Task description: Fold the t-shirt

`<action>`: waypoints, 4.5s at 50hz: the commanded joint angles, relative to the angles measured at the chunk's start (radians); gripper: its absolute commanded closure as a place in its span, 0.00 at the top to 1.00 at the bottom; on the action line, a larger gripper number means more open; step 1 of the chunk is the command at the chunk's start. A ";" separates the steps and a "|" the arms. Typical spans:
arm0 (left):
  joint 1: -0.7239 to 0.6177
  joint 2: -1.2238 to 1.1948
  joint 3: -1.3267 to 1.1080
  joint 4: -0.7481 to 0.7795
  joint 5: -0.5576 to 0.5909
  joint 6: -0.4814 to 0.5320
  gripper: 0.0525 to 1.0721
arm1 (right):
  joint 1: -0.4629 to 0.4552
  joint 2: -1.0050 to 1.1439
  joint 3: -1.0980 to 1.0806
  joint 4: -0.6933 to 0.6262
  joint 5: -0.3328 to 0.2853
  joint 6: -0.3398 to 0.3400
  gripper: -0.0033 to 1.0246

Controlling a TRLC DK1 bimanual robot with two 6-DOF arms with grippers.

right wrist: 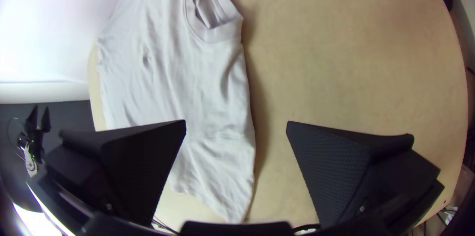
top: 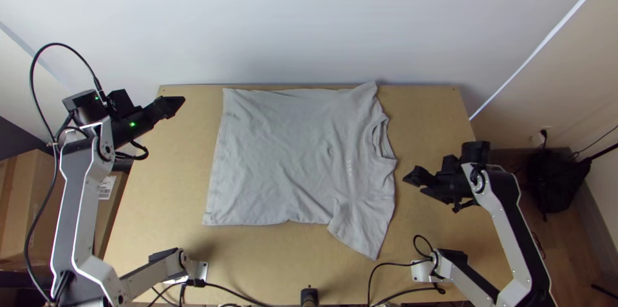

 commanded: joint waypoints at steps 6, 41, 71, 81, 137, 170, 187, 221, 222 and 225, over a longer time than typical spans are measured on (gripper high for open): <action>-0.080 -0.086 -0.002 -0.024 -0.027 -0.029 0.96 | 0.039 0.055 -0.080 -0.023 -0.008 -0.014 0.84; -0.081 -0.123 -0.013 -0.067 -0.047 -0.017 0.96 | 0.306 0.141 -0.201 -0.043 -0.011 0.000 0.68; -0.070 -0.124 -0.048 -0.178 -0.050 0.173 0.96 | 0.421 0.188 -0.239 0.147 -0.021 0.021 0.03; -0.061 -0.123 -0.068 -0.385 -0.086 0.499 0.96 | 0.405 0.168 -0.226 0.140 -0.020 0.021 0.03; -0.201 0.071 -0.577 -0.601 -0.460 0.954 0.82 | 0.359 0.090 -0.173 0.117 -0.021 0.035 0.03; -0.167 0.092 -0.481 -0.465 -0.268 0.835 0.02 | 0.255 0.076 -0.138 0.101 -0.014 0.015 0.03; -0.041 0.043 -0.333 -0.474 -0.244 0.819 0.02 | 0.039 0.078 -0.011 0.037 -0.001 -0.135 0.03; -0.032 0.034 0.202 -0.178 -0.199 0.348 0.02 | 0.027 0.127 0.505 0.456 0.071 -0.051 0.02; -0.032 0.041 0.228 -0.176 -0.202 0.336 0.02 | 0.027 0.136 0.523 0.472 0.081 -0.051 0.02; -0.027 0.072 0.308 -0.153 -0.211 0.282 0.02 | 0.027 0.167 0.581 0.502 0.106 -0.051 0.02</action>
